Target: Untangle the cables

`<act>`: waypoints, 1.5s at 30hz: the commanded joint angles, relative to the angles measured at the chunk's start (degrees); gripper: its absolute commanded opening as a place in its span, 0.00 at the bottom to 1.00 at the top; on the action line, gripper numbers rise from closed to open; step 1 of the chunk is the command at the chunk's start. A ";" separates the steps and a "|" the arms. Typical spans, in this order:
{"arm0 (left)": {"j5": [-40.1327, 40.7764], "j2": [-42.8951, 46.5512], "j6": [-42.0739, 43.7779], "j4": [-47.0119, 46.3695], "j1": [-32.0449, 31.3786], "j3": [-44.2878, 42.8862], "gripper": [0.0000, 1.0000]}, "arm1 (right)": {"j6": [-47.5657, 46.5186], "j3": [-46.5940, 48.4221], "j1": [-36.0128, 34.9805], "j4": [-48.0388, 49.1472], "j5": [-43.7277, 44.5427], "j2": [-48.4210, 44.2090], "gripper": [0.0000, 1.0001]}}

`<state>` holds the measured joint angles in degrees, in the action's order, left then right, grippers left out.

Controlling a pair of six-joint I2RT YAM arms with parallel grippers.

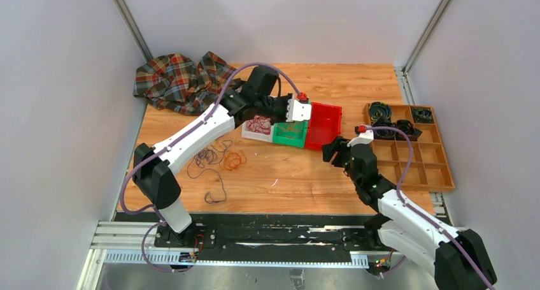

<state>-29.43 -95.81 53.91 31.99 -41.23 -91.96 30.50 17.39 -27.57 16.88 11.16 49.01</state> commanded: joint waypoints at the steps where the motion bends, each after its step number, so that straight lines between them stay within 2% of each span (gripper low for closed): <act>1: -6.04 1.90 -4.74 3.78 -1.06 -1.30 0.00 | 1.06 0.21 1.56 2.39 0.73 1.27 0.63; 5: -6.87 -2.03 -6.09 3.78 -1.56 -6.44 0.00 | 1.81 0.21 2.08 4.22 0.36 2.40 0.63; 10: -7.19 -9.67 -8.70 3.78 -3.14 -17.93 0.00 | 2.39 -0.56 2.28 7.34 -0.19 4.30 0.63; 13: -8.47 -12.61 -13.68 3.78 -3.96 -22.94 0.00 | 3.45 -0.50 3.86 11.65 -1.98 6.95 0.69; 16: -9.45 -13.11 -19.52 2.37 -4.29 -23.67 0.00 | 5.77 -0.38 6.60 21.37 -8.73 11.78 0.75; 18: -8.70 -12.04 -26.39 -3.67 -4.21 -21.18 0.00 | 4.08 -0.43 6.74 29.76 -12.41 16.05 0.79; 22: -7.72 -10.86 -33.43 -11.50 -4.21 -18.41 0.00 | 1.79 0.96 6.74 47.77 -21.00 28.74 0.80; 25: -7.39 -11.59 -34.57 -10.76 -3.97 -20.00 0.00 | 3.17 1.98 6.74 58.15 -22.20 36.27 0.80; 30: -8.28 -9.17 -34.29 -9.89 -2.72 -17.34 0.00 | 4.74 5.23 6.84 67.03 -22.72 44.14 0.81; 33: -8.34 -6.24 -34.20 -9.50 -1.15 -14.19 0.00 | 3.18 7.03 6.80 65.12 -22.19 44.46 0.81; 37: -6.41 -1.65 -31.69 -9.39 1.03 -6.68 0.00 | -1.41 8.45 6.91 54.87 -20.62 40.45 0.81; 42: 6.80 2.24 -23.80 -14.02 1.40 1.80 0.00 | -3.35 7.54 6.83 45.87 -24.60 36.55 0.76; 45: 18.39 2.31 -21.69 -19.22 1.41 4.13 0.00 | -3.44 6.10 6.51 40.32 -27.05 34.21 0.74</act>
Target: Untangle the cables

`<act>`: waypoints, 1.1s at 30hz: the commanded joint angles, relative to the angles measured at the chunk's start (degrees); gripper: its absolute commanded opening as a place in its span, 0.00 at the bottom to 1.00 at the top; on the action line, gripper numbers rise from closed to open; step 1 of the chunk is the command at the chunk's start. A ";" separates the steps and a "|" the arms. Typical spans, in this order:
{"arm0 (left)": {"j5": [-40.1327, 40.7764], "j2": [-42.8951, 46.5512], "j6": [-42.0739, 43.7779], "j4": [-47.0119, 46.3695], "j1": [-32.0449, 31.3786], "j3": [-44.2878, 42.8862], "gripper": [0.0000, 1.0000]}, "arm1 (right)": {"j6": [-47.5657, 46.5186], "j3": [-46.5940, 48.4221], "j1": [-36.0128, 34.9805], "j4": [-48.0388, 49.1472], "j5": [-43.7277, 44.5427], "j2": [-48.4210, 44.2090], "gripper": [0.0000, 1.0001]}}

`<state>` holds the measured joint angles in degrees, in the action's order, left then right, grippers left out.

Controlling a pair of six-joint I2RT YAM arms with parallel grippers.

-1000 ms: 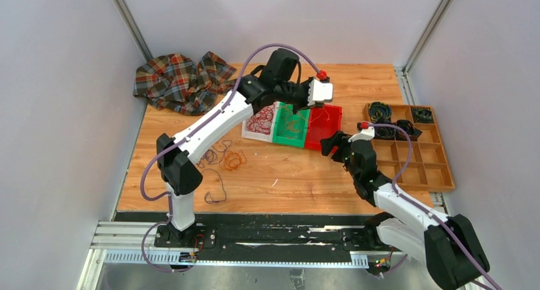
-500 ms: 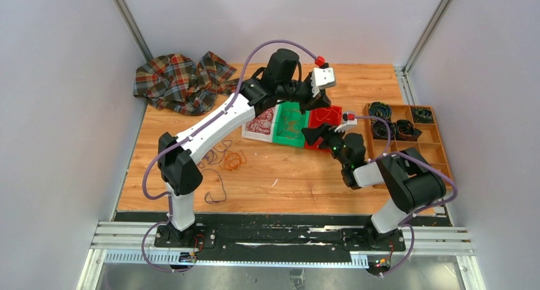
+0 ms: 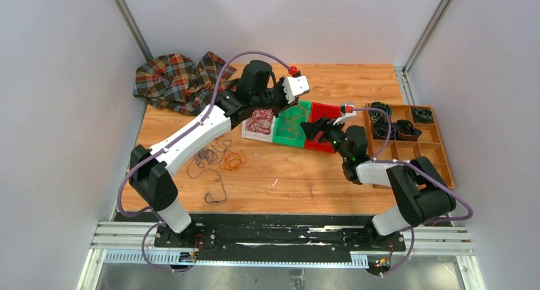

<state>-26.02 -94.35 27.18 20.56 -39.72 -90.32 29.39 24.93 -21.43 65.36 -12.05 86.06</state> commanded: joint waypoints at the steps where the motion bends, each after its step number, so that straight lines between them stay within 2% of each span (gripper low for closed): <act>1: 17.16 0.82 5.64 -8.92 0.02 2.99 0.00 | -2.02 -2.26 0.31 -8.88 -4.41 -3.52 0.73; 3: 19.77 0.72 7.28 -10.24 0.09 3.72 0.00 | -1.29 -3.54 0.26 -8.24 -6.02 -5.48 0.71; 9: 30.82 -0.58 12.94 -15.12 0.20 5.51 0.00 | -2.33 -0.92 0.16 -24.83 -9.79 -12.04 0.68; 13: 32.20 -2.47 16.40 -15.74 1.54 4.87 0.00 | -3.04 -0.41 0.07 -37.42 -10.30 -19.00 0.67; 20: 36.91 -4.08 22.95 -15.68 2.75 5.68 0.00 | -3.67 -3.58 0.06 -50.61 0.26 -34.37 0.67; 23: 34.64 -2.22 23.74 -15.47 4.13 7.95 0.00 | -3.75 -3.93 0.15 -49.81 4.18 -36.61 0.67; 26: 29.55 -0.78 23.02 -15.46 3.73 9.39 0.00 | -3.50 -2.65 0.50 -49.42 5.63 -34.69 0.65; 33: 18.12 -6.29 14.79 -10.51 0.09 2.69 0.00 | -3.03 -3.95 0.60 -45.97 7.86 -31.78 0.62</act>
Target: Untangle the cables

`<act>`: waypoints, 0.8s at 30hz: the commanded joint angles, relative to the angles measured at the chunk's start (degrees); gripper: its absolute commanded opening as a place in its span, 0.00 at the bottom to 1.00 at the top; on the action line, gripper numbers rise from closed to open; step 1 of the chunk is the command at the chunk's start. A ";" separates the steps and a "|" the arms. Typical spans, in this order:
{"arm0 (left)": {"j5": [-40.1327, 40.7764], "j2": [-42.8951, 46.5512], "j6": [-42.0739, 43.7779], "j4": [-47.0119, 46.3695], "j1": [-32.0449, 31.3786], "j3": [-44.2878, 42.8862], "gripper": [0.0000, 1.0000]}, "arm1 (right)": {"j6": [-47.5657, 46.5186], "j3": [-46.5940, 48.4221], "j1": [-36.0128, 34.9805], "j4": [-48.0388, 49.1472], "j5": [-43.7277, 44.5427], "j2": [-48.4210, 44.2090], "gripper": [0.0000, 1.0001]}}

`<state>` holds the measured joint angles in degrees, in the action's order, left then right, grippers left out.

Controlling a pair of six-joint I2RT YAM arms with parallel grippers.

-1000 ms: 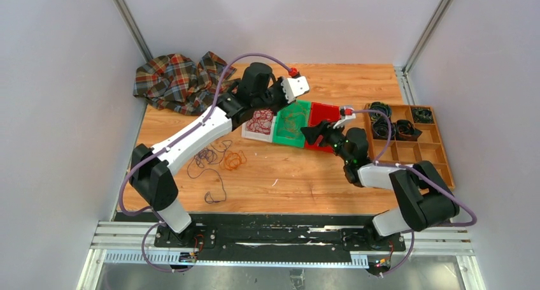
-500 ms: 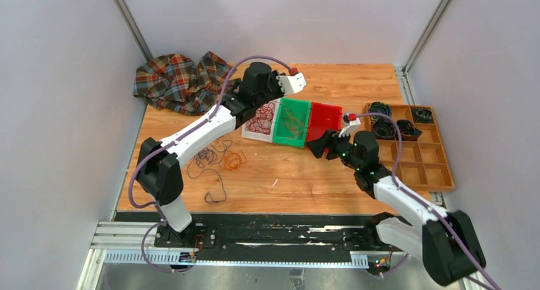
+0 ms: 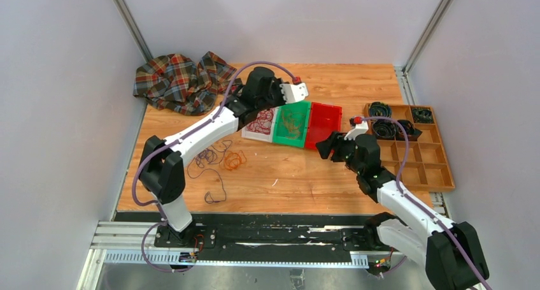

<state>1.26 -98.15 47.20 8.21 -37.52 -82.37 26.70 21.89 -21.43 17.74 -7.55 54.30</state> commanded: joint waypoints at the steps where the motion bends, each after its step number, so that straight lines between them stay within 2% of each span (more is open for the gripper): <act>1: -10.59 -3.74 -6.00 3.05 -2.45 -6.77 0.00 | -0.01 -1.52 0.60 2.18 4.17 -0.30 0.62; 6: -12.33 -9.47 -5.39 7.22 -3.09 -11.42 0.00 | 0.96 -4.95 1.13 4.52 7.00 -4.15 0.62; 8: -11.15 -11.46 -2.75 7.91 -3.09 -11.84 0.00 | 1.51 -6.31 1.25 4.85 8.39 -6.03 0.61; 9: -7.34 -14.22 2.72 7.28 -3.09 -10.94 0.00 | 2.59 -8.78 1.30 5.25 10.27 -9.80 0.61; 14: -7.10 -17.54 4.12 5.68 -3.13 -11.84 0.00 | 3.80 -12.35 1.39 6.24 11.62 -15.26 0.60; 20: -11.86 -21.54 1.67 7.69 -3.79 -15.25 0.00 | 3.82 -11.56 1.38 6.45 10.87 -13.62 0.58; 24: -11.61 -23.82 1.37 8.53 -3.68 -15.57 0.00 | 3.71 -10.86 1.35 6.10 10.38 -12.91 0.57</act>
<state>-8.80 -120.22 49.06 16.03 -40.82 -95.96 29.93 10.00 -20.82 22.61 2.17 41.21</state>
